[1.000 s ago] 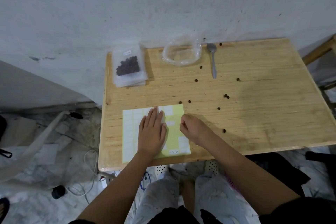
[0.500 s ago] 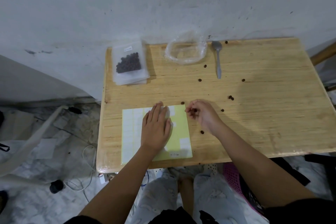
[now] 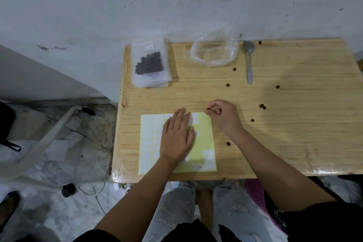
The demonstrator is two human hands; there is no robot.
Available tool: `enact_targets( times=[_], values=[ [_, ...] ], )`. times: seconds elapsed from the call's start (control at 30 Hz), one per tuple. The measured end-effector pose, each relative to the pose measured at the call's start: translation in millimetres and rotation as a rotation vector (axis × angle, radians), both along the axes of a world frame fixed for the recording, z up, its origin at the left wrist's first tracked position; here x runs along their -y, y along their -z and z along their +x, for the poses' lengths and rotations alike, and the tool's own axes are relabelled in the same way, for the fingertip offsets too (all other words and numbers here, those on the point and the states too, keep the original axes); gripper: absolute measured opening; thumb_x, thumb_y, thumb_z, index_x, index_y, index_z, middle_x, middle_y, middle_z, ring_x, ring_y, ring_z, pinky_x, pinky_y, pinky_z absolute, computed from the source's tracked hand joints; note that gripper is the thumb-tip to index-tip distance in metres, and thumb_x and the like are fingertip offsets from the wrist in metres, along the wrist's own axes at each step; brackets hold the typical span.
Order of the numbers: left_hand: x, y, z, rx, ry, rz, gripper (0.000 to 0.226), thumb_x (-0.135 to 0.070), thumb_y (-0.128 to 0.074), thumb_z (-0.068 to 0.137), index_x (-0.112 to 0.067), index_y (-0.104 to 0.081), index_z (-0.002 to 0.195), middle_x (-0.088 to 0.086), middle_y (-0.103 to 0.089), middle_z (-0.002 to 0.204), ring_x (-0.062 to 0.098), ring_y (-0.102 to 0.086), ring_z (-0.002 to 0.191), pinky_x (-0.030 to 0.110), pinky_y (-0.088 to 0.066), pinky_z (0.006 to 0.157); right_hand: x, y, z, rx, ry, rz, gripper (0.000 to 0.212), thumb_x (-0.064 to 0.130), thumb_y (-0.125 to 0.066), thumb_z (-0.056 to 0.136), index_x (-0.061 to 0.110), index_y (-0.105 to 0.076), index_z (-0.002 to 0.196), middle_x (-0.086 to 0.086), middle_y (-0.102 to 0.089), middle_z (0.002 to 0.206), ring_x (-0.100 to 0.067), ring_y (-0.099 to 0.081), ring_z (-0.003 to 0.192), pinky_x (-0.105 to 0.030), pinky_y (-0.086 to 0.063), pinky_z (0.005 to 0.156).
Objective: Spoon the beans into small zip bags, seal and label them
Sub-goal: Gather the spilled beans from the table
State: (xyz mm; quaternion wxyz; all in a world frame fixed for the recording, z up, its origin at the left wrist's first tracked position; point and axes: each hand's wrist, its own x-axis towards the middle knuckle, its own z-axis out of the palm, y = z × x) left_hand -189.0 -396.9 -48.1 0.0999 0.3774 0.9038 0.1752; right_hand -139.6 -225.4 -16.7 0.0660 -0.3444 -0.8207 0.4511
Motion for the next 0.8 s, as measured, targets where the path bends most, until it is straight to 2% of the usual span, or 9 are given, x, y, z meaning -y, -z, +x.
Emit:
enact_targets(
  times=[0.13, 0.23, 0.3, 0.4, 0.47, 0.53, 0.63, 0.7, 0.8],
  values=[
    [-0.7, -0.8, 0.4, -0.006, 0.0, 0.003, 0.05, -0.036, -0.029, 0.094, -0.016, -0.042, 0.139, 0.004, -0.034, 0.151, 0.017, -0.027, 0.14, 0.029, -0.013, 0.111, 0.9, 0.1, -2.2, 0.073, -0.047, 0.004, 0.007, 0.01, -0.062, 0.087, 0.006, -0.059, 0.083, 0.008, -0.035, 0.055, -0.005, -0.032, 0.05, -0.013, -0.032, 0.052],
    [-1.2, -1.0, 0.3, -0.007, 0.003, 0.005, 0.051, -0.037, -0.028, 0.094, -0.017, -0.042, 0.139, 0.004, -0.034, 0.151, 0.017, -0.027, 0.14, 0.031, -0.016, 0.112, 0.6, -5.4, 0.3, 0.092, 0.014, -0.08, 0.014, 0.012, -0.057, 0.089, 0.011, -0.052, 0.076, 0.005, -0.04, 0.058, -0.007, -0.036, 0.053, -0.014, -0.034, 0.053],
    [-1.4, -1.5, 0.7, -0.01, -0.001, 0.007, 0.051, -0.037, -0.028, 0.094, -0.017, -0.043, 0.138, 0.004, -0.035, 0.15, 0.017, -0.028, 0.14, 0.032, -0.018, 0.112, -3.3, -9.7, 3.5, 0.059, 0.138, -0.248, 0.021, 0.011, -0.05, 0.091, 0.015, -0.048, 0.07, 0.003, -0.045, 0.064, -0.007, -0.039, 0.057, -0.016, -0.034, 0.054],
    [-1.5, -2.1, 1.2, -0.005, -0.007, 0.009, 0.052, -0.037, -0.027, 0.093, -0.016, -0.044, 0.138, 0.004, -0.036, 0.15, 0.018, -0.03, 0.139, 0.035, -0.022, 0.113, -13.6, -15.7, 7.7, -0.133, 0.421, -0.651, 0.025, 0.002, -0.037, 0.09, 0.012, -0.045, 0.068, -0.003, -0.047, 0.064, -0.012, -0.038, 0.054, -0.022, -0.031, 0.051],
    [-1.1, -2.2, 1.3, -0.004, -0.007, 0.012, 0.052, -0.037, -0.027, 0.093, -0.015, -0.045, 0.137, 0.004, -0.036, 0.15, 0.019, -0.03, 0.139, 0.036, -0.024, 0.112, -20.7, -18.1, 11.1, -0.216, 0.526, -0.777, 0.027, 0.0, -0.035, 0.089, 0.009, -0.048, 0.067, -0.007, -0.049, 0.064, -0.015, -0.04, 0.054, -0.024, -0.032, 0.051],
    [-0.9, -2.2, 1.2, -0.003, -0.003, 0.016, 0.052, -0.037, -0.027, 0.093, -0.015, -0.045, 0.137, 0.005, -0.036, 0.149, 0.02, -0.031, 0.139, 0.037, -0.024, 0.112, -24.2, -17.2, 14.7, -0.183, 0.492, -0.682, 0.023, 0.007, -0.046, 0.091, 0.01, -0.053, 0.069, -0.005, -0.052, 0.065, -0.014, -0.044, 0.056, -0.023, -0.036, 0.052],
    [-1.5, -1.8, 1.2, 0.002, -0.002, 0.012, 0.053, -0.037, -0.027, 0.093, -0.015, -0.045, 0.137, 0.005, -0.036, 0.15, 0.02, -0.031, 0.139, 0.037, -0.024, 0.112, -23.2, -12.8, 19.2, -0.011, 0.3, -0.32, 0.01, 0.017, -0.059, 0.089, 0.011, -0.061, 0.081, 0.005, -0.058, 0.074, -0.004, -0.051, 0.066, -0.011, -0.04, 0.061],
    [-1.6, -1.8, 1.1, 0.0, -0.006, 0.012, 0.053, -0.037, -0.027, 0.093, -0.015, -0.046, 0.137, 0.005, -0.037, 0.149, 0.02, -0.032, 0.139, 0.038, -0.026, 0.112, -21.5, -7.4, 19.3, 0.018, 0.234, -0.174, 0.004, 0.013, -0.063, 0.086, 0.01, -0.064, 0.086, 0.007, -0.057, 0.075, -0.001, -0.05, 0.068, -0.003, -0.039, 0.061],
    [-1.0, -1.5, 0.6, -0.003, -0.006, 0.012, 0.052, -0.037, -0.028, 0.093, -0.015, -0.046, 0.136, 0.005, -0.038, 0.149, 0.02, -0.032, 0.138, 0.037, -0.026, 0.112, -17.5, -0.2, 17.3, 0.013, 0.162, -0.095, 0.005, 0.007, -0.068, 0.081, 0.008, -0.063, 0.084, 0.003, -0.046, 0.065, -0.006, -0.042, 0.058, -0.003, -0.037, 0.056]
  ],
)
